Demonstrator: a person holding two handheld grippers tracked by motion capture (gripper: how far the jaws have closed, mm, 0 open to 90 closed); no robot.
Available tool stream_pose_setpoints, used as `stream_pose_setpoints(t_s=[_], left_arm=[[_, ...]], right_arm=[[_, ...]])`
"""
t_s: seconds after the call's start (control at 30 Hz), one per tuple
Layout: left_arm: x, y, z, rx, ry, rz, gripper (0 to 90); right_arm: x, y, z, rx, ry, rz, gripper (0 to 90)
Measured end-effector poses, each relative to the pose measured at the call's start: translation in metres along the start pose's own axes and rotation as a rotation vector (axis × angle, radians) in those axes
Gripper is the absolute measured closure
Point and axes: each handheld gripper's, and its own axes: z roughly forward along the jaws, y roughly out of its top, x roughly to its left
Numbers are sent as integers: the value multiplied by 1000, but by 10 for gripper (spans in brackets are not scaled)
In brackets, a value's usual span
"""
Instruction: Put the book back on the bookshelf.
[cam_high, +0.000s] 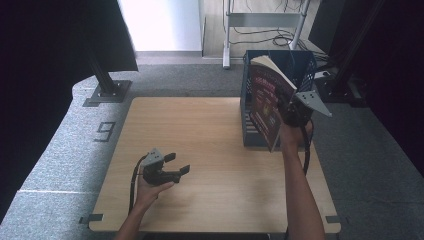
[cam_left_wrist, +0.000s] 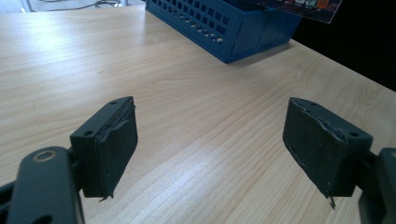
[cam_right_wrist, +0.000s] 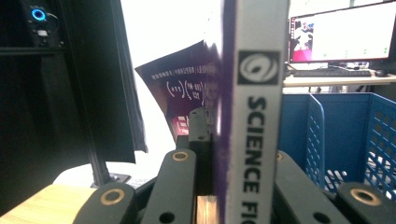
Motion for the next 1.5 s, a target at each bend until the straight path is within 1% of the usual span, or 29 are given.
stream_pose_setpoints(t_s=[0.43, 0.67, 0.77, 0.93, 1.03, 1.13, 1.3, 1.5], left_arm=[[1, -3, 2, 10, -2, -2, 181], [3, -2, -3, -4, 4, -11, 181], [3, -2, -6, -10, 4, -12, 181], [3, -1, -10, -21, 6, -12, 182], [4, -1, -12, -24, 8, -12, 182], [5, 0, -12, -27, 12, -11, 183], [8, 0, -16, -37, 17, -23, 183], [11, 0, -17, -42, 25, -30, 185]], right_arm=[[-5, -4, 15, 5, -26, 8, 814], [-6, -6, 22, 1, -38, 29, 814], [-5, -6, 25, 8, -43, 25, 814], [-4, -6, 32, -1, -47, 31, 814], [-3, -7, 38, -1, -48, 21, 814], [-3, -9, 44, 4, -58, 21, 814], [-5, -10, 53, 3, -73, 26, 814], [-5, -8, 57, -3, -79, 15, 814]])
